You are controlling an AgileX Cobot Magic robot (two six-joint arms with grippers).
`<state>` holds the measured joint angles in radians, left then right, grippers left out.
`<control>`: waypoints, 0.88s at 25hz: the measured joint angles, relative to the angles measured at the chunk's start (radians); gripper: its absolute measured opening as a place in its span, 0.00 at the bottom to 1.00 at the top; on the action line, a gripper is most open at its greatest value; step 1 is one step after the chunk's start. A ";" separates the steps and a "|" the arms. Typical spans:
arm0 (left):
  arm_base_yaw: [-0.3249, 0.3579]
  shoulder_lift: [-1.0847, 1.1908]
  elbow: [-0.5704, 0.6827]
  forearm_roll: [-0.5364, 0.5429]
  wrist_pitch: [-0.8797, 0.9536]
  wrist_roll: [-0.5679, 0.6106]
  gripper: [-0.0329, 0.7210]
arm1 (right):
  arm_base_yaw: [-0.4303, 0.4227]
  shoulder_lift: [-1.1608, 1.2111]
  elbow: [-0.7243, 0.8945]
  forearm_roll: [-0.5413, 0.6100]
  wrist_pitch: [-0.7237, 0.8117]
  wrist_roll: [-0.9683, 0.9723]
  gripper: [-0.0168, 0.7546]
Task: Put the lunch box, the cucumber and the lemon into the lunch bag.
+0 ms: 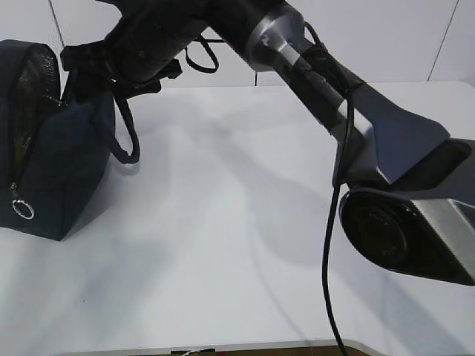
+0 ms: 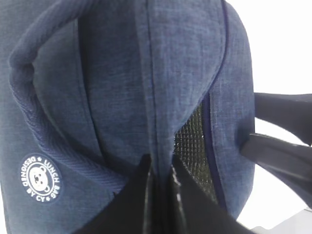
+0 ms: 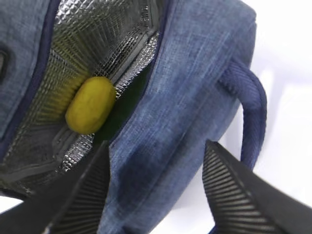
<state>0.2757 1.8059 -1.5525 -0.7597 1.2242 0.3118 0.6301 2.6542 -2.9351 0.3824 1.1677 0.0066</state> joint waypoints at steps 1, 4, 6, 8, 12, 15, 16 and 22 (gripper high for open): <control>0.000 0.000 0.000 0.000 0.000 0.000 0.04 | 0.000 0.000 0.000 0.003 -0.004 0.000 0.65; 0.000 0.000 0.000 0.000 0.000 0.000 0.04 | 0.000 0.001 0.000 0.012 -0.011 -0.007 0.64; 0.000 0.000 0.000 0.000 0.000 0.000 0.04 | 0.000 0.001 0.000 0.014 -0.019 -0.007 0.64; 0.000 0.000 0.000 -0.002 0.000 0.000 0.04 | 0.000 0.001 0.000 0.016 -0.025 -0.007 0.62; 0.000 0.000 0.000 -0.006 0.000 0.000 0.04 | 0.000 0.013 0.000 0.021 -0.029 -0.007 0.53; 0.000 0.000 0.000 -0.006 0.000 0.000 0.04 | 0.000 0.026 0.000 0.027 -0.029 0.000 0.47; 0.000 0.000 0.000 -0.006 0.000 0.000 0.04 | 0.000 0.030 0.000 0.029 -0.029 0.000 0.46; 0.000 0.000 0.000 -0.006 0.000 0.000 0.04 | 0.000 0.033 0.000 0.059 -0.029 -0.007 0.39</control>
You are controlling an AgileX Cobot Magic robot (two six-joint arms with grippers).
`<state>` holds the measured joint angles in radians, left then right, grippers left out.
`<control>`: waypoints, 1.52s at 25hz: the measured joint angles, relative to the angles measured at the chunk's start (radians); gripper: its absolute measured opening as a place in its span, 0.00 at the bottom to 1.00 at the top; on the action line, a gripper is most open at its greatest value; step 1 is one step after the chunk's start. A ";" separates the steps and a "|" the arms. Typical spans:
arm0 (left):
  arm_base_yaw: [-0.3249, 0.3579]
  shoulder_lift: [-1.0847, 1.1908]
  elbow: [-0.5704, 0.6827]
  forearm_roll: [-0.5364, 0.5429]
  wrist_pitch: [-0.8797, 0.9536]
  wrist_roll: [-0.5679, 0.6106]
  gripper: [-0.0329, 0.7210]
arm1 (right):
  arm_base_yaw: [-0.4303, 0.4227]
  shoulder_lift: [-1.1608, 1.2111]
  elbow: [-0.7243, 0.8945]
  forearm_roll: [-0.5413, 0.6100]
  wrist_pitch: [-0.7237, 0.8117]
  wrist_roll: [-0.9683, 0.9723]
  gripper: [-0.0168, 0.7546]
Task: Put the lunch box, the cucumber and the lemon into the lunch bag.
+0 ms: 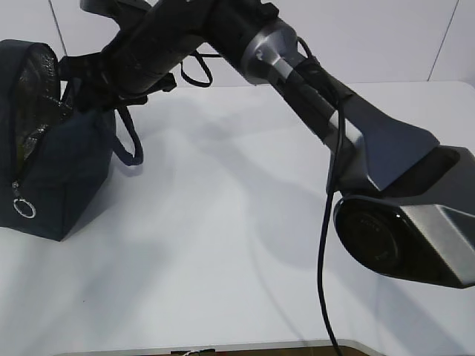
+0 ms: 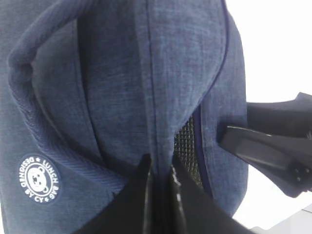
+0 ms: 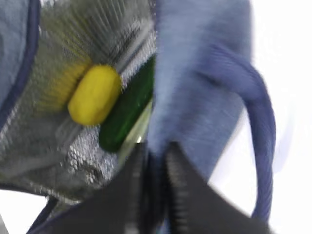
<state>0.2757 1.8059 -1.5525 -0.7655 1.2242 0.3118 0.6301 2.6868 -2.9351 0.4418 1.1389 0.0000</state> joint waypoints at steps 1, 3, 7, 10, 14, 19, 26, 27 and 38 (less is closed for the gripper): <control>0.000 0.000 0.000 0.000 0.000 0.000 0.04 | 0.000 0.000 0.000 0.000 0.005 0.007 0.34; 0.000 0.000 0.000 0.000 0.000 0.000 0.04 | 0.000 0.000 0.000 0.000 0.020 0.007 0.22; -0.020 0.000 0.000 0.005 -0.002 0.000 0.04 | 0.000 0.000 0.000 -0.014 0.060 0.000 0.05; -0.055 0.000 0.000 0.006 -0.002 0.000 0.04 | 0.000 0.000 -0.001 -0.066 0.091 0.000 0.04; -0.107 0.000 0.000 -0.005 -0.002 0.000 0.04 | 0.000 -0.009 -0.001 -0.170 0.118 0.000 0.04; -0.131 0.000 0.000 -0.054 -0.002 -0.006 0.04 | 0.000 -0.062 0.001 -0.250 0.130 0.000 0.04; -0.171 -0.006 0.000 -0.062 -0.006 -0.030 0.04 | 0.000 -0.128 0.001 -0.273 0.158 0.000 0.04; -0.180 -0.008 0.000 -0.068 -0.006 -0.030 0.04 | 0.000 -0.134 0.001 -0.277 0.161 0.000 0.04; -0.215 -0.052 0.000 -0.157 -0.009 -0.037 0.04 | 0.000 -0.219 0.003 -0.323 0.170 -0.049 0.04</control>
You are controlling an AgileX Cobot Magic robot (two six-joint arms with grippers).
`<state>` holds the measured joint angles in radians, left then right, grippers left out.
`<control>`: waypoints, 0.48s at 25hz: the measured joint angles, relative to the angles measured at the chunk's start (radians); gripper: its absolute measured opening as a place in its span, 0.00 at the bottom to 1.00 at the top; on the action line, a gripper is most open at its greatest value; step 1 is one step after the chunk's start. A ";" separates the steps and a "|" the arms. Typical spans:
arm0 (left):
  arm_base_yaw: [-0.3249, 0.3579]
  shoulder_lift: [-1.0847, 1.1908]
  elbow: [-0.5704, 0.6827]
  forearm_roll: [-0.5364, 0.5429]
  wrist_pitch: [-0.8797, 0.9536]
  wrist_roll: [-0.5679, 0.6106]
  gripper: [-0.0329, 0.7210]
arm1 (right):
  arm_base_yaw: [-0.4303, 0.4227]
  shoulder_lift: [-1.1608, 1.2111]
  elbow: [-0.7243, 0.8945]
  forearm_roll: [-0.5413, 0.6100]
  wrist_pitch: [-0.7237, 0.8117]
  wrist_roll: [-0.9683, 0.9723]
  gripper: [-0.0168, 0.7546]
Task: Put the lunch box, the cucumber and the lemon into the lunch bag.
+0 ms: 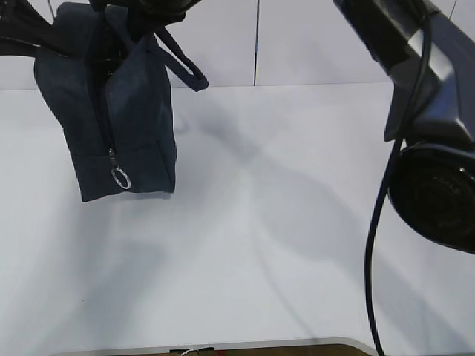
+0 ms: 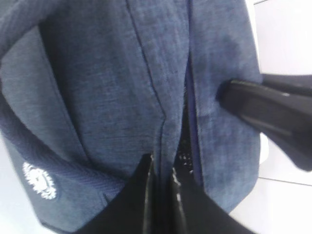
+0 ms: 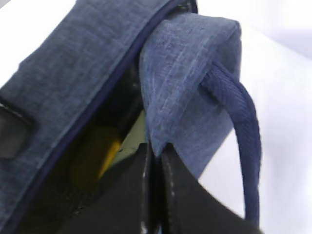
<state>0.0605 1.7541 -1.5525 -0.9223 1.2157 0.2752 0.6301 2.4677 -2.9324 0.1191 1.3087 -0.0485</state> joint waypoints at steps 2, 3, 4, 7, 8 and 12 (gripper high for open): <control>0.000 -0.011 0.000 0.000 0.000 -0.004 0.04 | 0.000 -0.009 0.000 -0.021 0.000 -0.006 0.04; -0.002 -0.018 0.000 -0.002 0.000 -0.004 0.04 | 0.000 -0.012 0.000 -0.025 0.001 -0.009 0.04; -0.004 -0.021 0.000 -0.002 0.000 -0.008 0.04 | 0.000 -0.011 0.000 -0.029 0.001 -0.014 0.04; -0.012 -0.031 0.000 -0.002 0.000 -0.020 0.04 | 0.000 -0.011 0.002 -0.033 0.001 -0.031 0.04; -0.018 -0.030 0.000 -0.002 0.000 -0.022 0.04 | 0.000 -0.011 0.007 -0.033 0.001 -0.037 0.04; -0.044 -0.030 0.000 -0.002 0.000 -0.027 0.04 | 0.000 -0.015 0.046 -0.027 0.001 -0.054 0.04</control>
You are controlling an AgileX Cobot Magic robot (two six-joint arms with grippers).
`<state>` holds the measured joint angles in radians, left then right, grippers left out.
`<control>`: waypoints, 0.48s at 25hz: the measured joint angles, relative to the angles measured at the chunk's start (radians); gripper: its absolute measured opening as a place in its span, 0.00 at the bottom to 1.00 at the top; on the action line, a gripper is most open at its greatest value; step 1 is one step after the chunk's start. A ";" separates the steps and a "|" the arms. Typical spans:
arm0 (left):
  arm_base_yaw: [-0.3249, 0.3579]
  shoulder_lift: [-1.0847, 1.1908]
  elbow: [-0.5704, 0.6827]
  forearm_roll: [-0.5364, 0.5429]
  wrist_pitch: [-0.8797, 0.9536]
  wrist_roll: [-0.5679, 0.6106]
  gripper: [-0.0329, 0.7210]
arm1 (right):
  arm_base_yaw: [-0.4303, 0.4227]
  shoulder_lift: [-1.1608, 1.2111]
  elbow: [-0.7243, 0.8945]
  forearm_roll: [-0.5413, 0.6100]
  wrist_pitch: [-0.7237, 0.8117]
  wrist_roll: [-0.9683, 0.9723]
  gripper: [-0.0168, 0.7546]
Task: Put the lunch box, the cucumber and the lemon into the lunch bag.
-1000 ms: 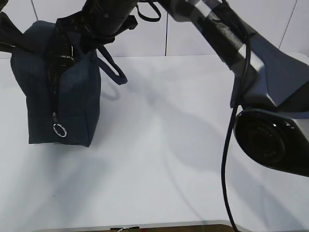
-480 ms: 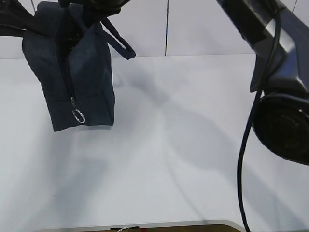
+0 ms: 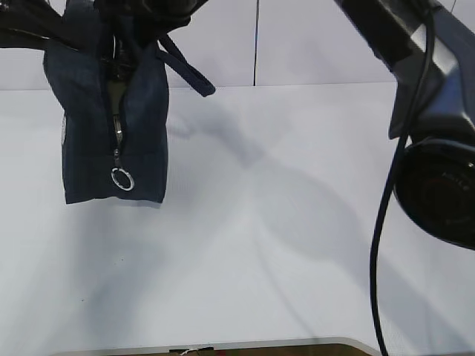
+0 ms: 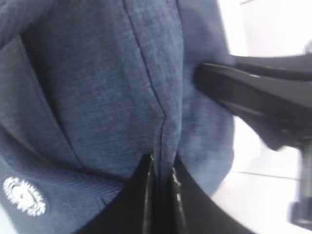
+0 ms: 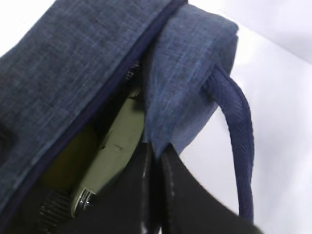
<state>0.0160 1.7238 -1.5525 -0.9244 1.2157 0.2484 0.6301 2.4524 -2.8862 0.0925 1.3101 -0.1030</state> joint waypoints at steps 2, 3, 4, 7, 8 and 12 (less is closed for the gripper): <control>-0.005 0.000 0.000 0.000 0.000 -0.004 0.04 | 0.000 -0.010 0.030 0.035 0.000 -0.016 0.04; -0.006 0.000 0.000 0.002 0.000 -0.004 0.04 | 0.000 -0.018 0.051 0.055 0.000 -0.024 0.04; -0.006 0.000 0.000 0.002 0.002 -0.004 0.04 | 0.000 -0.026 0.073 0.066 -0.002 -0.032 0.04; -0.006 0.000 0.000 0.004 0.006 -0.006 0.04 | 0.004 -0.070 0.160 0.042 -0.006 -0.042 0.04; -0.006 0.000 0.000 0.004 0.006 -0.006 0.04 | 0.004 -0.092 0.193 0.026 -0.008 -0.046 0.04; -0.012 0.000 0.000 0.004 0.006 -0.006 0.04 | 0.006 -0.194 0.363 -0.031 -0.018 -0.046 0.04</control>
<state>0.0043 1.7238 -1.5525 -0.9203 1.2214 0.2425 0.6358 2.2585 -2.5230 0.0614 1.2925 -0.1490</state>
